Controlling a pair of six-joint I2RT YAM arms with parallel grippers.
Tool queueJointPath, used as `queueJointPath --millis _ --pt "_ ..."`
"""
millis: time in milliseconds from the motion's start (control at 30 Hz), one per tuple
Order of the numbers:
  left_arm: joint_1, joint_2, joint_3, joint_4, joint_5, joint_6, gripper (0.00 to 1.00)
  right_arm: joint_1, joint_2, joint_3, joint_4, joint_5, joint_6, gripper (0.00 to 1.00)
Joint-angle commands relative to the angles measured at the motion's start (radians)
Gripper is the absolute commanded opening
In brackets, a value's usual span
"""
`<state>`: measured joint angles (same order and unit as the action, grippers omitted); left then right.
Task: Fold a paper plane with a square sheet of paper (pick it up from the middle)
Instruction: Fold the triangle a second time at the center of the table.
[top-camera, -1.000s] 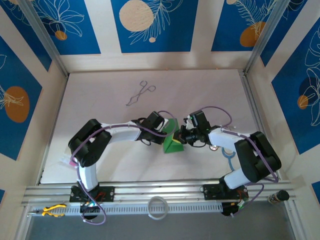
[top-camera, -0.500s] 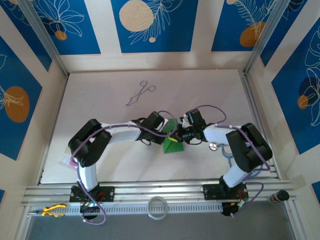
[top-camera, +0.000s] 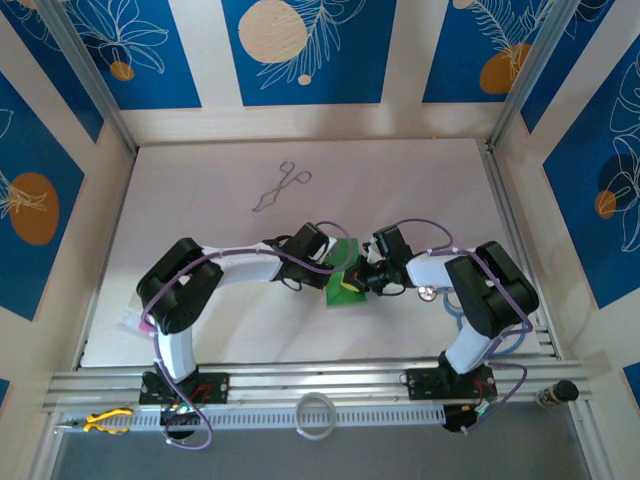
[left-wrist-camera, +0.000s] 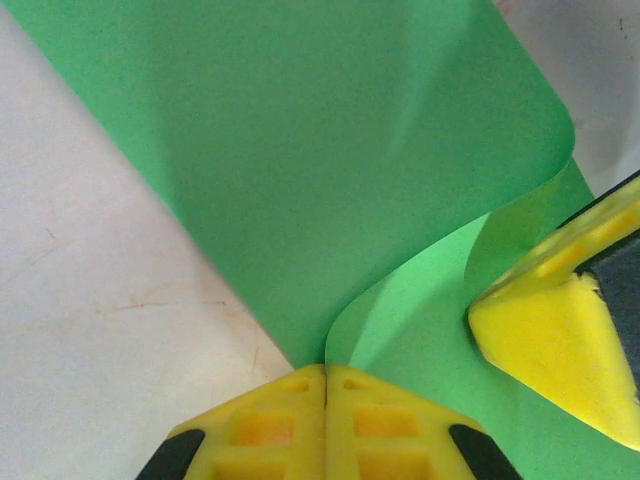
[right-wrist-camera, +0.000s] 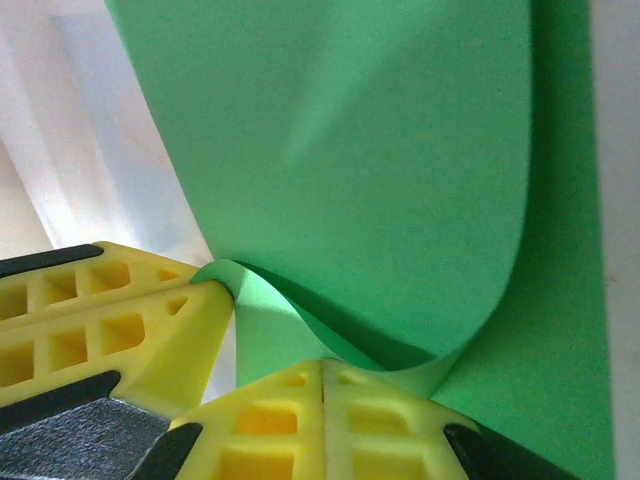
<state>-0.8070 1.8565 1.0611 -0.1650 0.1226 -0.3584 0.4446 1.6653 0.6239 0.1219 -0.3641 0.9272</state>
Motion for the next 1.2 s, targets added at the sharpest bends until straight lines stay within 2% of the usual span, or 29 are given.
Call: queueJointPath --millis 0,67,167,233,267,333,367,433,500,600,700,933,1167 --pt "0.012 0.018 0.023 -0.028 0.009 0.007 0.0 -0.004 0.02 -0.028 -0.019 0.021 0.011 0.0" --pt "0.011 0.003 0.027 -0.035 0.004 -0.002 0.0 -0.004 0.019 -0.029 -0.018 0.022 0.013 0.0" --pt "0.015 -0.04 0.033 -0.059 -0.016 -0.031 0.1 -0.004 0.014 -0.022 -0.029 0.026 0.017 0.0" --pt "0.02 -0.08 0.033 -0.076 -0.034 -0.069 0.26 -0.005 0.011 -0.016 -0.036 0.028 0.016 0.0" --pt "0.025 -0.101 0.03 -0.082 -0.033 -0.092 0.29 -0.004 0.011 -0.014 -0.041 0.03 0.019 0.0" --pt "0.027 -0.137 0.021 -0.085 -0.021 -0.126 0.3 -0.004 0.01 -0.008 -0.051 0.035 0.021 0.0" --pt "0.028 -0.156 0.015 -0.086 -0.011 -0.147 0.29 -0.004 0.011 -0.006 -0.056 0.036 0.022 0.0" --pt "0.029 -0.178 0.001 -0.058 0.05 -0.178 0.21 -0.004 0.01 -0.004 -0.06 0.037 0.026 0.0" --pt "0.027 -0.186 -0.022 0.006 0.165 -0.228 0.11 -0.004 0.01 -0.003 -0.065 0.037 0.03 0.0" --pt "0.018 -0.165 -0.037 0.063 0.291 -0.293 0.03 -0.004 0.006 -0.001 -0.068 0.04 0.031 0.0" --pt "0.004 -0.134 -0.028 0.065 0.344 -0.313 0.0 -0.004 0.005 0.001 -0.073 0.04 0.031 0.0" --pt "-0.007 -0.06 -0.028 0.088 0.386 -0.346 0.0 -0.004 0.008 0.006 -0.076 0.038 0.029 0.0" --pt "-0.015 -0.016 -0.007 0.043 0.384 -0.317 0.0 -0.004 0.008 0.004 -0.082 0.042 0.027 0.0"
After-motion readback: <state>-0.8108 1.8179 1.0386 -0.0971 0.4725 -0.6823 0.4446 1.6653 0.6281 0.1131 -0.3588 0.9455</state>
